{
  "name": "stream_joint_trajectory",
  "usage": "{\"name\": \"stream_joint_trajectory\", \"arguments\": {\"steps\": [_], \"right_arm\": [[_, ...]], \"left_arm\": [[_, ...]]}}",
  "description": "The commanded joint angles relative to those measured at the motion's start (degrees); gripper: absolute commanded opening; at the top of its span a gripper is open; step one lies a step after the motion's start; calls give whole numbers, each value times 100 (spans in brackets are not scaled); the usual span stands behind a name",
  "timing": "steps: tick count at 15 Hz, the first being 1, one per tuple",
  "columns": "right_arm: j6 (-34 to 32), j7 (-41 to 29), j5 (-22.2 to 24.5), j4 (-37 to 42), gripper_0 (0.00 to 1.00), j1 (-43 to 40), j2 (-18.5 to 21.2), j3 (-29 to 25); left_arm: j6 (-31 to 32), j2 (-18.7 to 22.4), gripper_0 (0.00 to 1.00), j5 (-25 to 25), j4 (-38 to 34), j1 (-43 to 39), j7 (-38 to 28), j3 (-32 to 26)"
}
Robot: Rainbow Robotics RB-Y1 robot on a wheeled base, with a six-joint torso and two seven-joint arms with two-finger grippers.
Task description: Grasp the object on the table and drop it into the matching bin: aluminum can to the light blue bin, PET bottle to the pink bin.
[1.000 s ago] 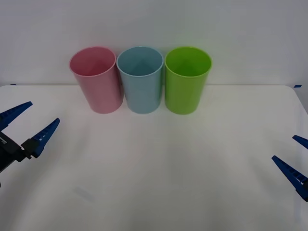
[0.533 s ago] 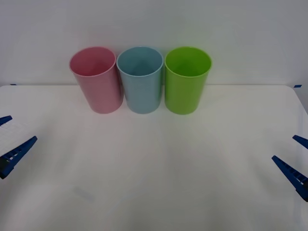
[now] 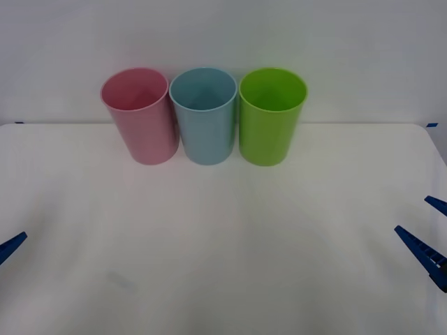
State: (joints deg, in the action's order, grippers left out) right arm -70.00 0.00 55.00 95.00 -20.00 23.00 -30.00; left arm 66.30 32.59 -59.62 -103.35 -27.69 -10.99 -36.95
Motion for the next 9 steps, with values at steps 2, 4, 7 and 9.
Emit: {"name": "stream_joint_trajectory", "arguments": {"steps": [2, 4, 7, 9], "right_arm": [[0, 0, 0, 0, 100, 0, 0, 0], [0, 0, 0, 0, 100, 0, 0, 0], [0, 0, 0, 0, 100, 0, 0, 0], [0, 0, 0, 0, 100, 0, 0, 0]], "left_arm": [[15, 2, 100, 232, 104, -52, 10, 65], [15, -7, 100, 399, 227, -8, 45, 232], [15, 2, 100, 408, 227, 1, 27, 293], [15, 2, 100, 408, 227, 1, 27, 293]]}}
